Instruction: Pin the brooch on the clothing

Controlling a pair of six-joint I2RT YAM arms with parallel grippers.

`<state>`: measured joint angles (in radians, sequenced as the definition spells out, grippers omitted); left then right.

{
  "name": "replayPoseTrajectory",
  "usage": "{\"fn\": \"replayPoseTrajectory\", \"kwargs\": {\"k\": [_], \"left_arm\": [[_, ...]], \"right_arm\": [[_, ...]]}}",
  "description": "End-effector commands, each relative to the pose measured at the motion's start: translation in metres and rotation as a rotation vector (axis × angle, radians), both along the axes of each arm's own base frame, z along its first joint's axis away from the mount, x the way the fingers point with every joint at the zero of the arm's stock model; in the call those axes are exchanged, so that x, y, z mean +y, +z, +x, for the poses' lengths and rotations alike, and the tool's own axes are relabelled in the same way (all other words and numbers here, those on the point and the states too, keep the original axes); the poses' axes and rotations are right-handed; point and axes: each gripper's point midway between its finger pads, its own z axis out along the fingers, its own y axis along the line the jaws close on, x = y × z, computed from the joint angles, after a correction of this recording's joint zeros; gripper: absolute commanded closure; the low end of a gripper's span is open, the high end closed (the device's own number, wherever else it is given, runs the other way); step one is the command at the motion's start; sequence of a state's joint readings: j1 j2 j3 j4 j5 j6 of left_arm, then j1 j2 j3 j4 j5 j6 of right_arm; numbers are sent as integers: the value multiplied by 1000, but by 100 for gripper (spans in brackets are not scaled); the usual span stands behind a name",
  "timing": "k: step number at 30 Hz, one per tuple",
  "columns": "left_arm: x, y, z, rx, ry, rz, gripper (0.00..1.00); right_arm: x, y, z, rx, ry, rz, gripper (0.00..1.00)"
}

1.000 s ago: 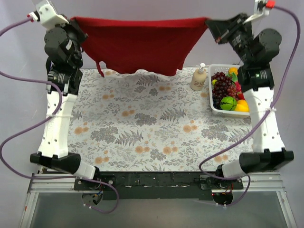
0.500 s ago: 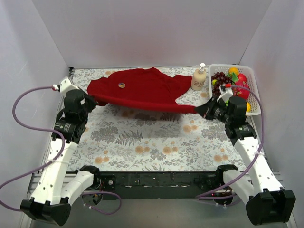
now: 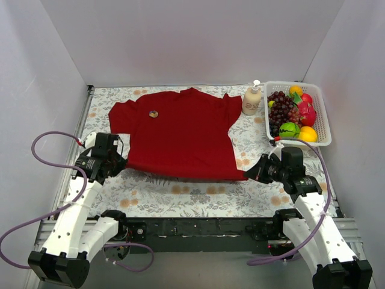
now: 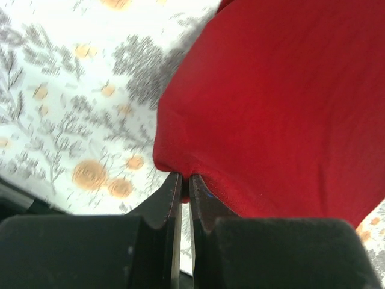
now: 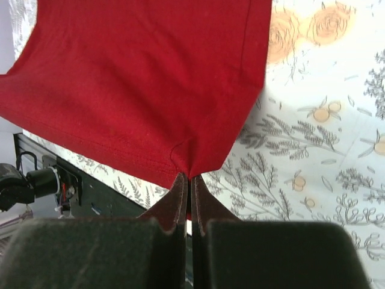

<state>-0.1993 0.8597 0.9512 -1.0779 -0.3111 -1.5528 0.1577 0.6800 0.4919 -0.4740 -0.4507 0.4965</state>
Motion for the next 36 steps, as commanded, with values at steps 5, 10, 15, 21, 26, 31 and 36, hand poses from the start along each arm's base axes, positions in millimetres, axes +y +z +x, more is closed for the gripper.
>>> {"fn": "replayPoseTrajectory", "kwargs": {"k": [5, 10, 15, 21, 26, 31, 36], "left_arm": [[8, -17, -49, 140, 107, -36, 100], [13, -16, -59, 147, 153, -37, 100], [18, -23, -64, 185, 197, -19, 100], [17, -21, -71, 159, 207, -42, 100], [14, -24, -73, 169, 196, -60, 99], [10, -17, -73, 139, 171, -80, 100], [0, 1, -72, 73, 137, -144, 93]], "right_arm": [[-7, -19, -41, 156, 24, -44, 99], [-5, -25, -64, 246, 59, -35, 99], [-4, -24, -77, 288, 75, -29, 99], [-2, -16, -84, 308, 77, -12, 99], [-2, -20, -95, 344, 91, -5, 99], [-1, -19, -104, 358, 112, 7, 99], [4, -18, -116, 357, 174, 39, 95]]}}
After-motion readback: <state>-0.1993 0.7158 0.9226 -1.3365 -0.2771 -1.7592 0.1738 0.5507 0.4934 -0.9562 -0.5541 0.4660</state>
